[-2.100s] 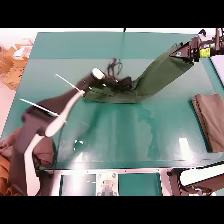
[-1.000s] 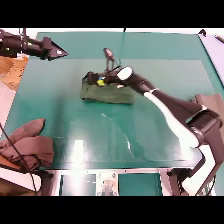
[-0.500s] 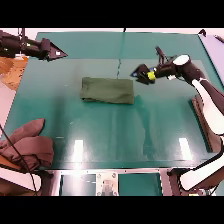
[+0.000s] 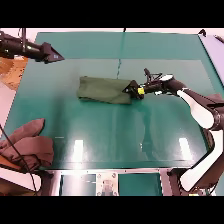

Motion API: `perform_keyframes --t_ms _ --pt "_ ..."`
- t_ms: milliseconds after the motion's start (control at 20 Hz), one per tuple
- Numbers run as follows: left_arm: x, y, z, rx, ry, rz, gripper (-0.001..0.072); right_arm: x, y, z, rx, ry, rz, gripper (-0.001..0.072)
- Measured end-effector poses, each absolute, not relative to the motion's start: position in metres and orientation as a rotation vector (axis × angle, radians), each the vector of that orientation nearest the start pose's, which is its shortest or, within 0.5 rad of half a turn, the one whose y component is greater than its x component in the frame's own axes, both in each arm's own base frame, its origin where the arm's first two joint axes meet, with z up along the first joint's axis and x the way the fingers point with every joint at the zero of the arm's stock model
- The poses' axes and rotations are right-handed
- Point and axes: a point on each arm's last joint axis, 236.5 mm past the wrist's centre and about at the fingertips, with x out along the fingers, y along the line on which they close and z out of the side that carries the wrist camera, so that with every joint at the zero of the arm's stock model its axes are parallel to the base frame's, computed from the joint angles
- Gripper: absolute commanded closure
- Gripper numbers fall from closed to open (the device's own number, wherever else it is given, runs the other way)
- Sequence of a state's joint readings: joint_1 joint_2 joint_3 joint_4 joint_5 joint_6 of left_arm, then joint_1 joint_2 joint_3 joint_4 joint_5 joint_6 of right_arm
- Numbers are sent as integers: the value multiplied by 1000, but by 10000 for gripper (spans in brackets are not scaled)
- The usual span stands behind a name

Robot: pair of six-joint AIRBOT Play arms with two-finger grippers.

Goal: Fold the shirts.

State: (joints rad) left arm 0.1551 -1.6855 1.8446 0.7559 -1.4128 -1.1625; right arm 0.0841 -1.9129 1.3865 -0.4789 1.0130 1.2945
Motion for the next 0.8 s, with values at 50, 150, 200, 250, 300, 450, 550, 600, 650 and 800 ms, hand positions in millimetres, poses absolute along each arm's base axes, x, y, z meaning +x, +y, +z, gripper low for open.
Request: perform_keyframes --t_ms 50,150,200,250,300,450,550,600,650,800 --pt "501 -83 120 -314 1010 -629 681 483 223 -78 886 1302 548 694" --pt "502 -62 105 -261 1054 -535 680 496 232 -53 892 1250 600 696" --pt "502 -54 99 -239 1073 -499 681 502 233 -37 884 1226 628 696" --pt "501 -46 94 -219 1088 -467 680 510 231 -16 884 1185 653 696" --pt "501 -41 91 -206 1098 -444 680 519 223 10 882 1131 670 696" --pt "497 -31 84 -179 1130 -408 680 536 169 89 873 968 654 696" --pt "496 -28 82 -171 1142 -396 680 537 109 136 865 866 577 696" --pt "495 -27 81 -169 1147 -393 680 533 73 153 853 827 519 696" --pt "494 -26 81 -167 1151 -390 680 527 39 169 849 786 462 696" --pt "492 -25 79 -164 1161 -387 680 499 -74 201 853 678 242 696"
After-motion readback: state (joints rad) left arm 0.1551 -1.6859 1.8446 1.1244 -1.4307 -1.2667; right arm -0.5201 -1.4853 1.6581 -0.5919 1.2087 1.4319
